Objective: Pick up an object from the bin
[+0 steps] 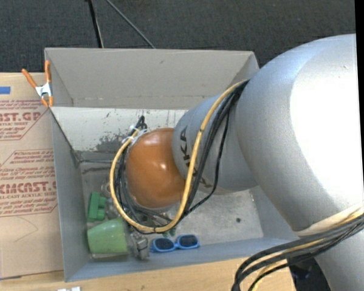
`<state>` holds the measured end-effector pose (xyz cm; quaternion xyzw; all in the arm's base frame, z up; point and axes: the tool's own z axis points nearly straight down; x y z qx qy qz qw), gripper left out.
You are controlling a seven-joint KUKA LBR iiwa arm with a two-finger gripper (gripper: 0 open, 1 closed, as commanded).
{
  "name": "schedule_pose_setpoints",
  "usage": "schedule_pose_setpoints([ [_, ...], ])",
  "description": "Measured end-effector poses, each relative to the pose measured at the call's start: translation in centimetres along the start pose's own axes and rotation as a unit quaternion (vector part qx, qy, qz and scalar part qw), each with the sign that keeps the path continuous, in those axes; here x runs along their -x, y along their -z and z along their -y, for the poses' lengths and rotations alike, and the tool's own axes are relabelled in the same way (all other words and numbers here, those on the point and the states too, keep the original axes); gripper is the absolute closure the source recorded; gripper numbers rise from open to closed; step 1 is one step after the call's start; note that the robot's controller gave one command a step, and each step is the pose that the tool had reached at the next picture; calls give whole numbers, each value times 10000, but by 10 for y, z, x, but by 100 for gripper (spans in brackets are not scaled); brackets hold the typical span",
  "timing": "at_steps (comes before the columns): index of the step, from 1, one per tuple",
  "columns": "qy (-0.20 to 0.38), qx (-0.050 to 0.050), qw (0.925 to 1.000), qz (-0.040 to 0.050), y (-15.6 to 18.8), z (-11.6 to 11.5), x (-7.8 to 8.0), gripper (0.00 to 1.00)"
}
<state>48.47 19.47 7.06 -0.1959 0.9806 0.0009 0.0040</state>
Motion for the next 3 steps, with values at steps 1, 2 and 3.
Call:
schedule_pose_setpoints([
  [1, -294, -74, 9995, -34, 2, -19, 24, 0],
  [2, -279, -35, 9996, -19, 1, -23, 23, 100],
  [3, -57, -2, 10000, 7, 129, -21, 24, 100],
])
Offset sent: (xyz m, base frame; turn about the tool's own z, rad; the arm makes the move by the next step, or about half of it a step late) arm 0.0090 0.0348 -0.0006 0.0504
